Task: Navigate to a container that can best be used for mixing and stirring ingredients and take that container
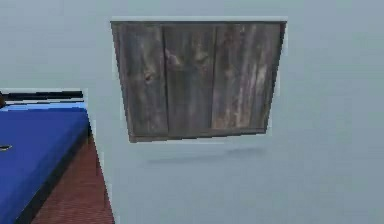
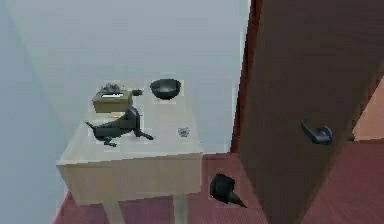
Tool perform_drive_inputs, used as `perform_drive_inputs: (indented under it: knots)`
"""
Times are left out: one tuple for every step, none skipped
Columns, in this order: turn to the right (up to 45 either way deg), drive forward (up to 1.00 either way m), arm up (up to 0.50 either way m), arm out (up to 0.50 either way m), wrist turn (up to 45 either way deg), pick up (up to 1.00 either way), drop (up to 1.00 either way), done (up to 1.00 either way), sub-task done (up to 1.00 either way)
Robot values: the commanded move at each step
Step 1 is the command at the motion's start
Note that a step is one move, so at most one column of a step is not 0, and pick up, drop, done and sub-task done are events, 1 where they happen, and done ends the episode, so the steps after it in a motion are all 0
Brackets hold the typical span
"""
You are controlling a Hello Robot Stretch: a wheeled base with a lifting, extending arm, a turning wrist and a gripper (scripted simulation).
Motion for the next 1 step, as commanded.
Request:
perform_drive_inputs:
  knots:
    - [42.0, 0.0, 0.0, 0.0, 0.0, 0.0, 0.0, 0.0, 0.0]
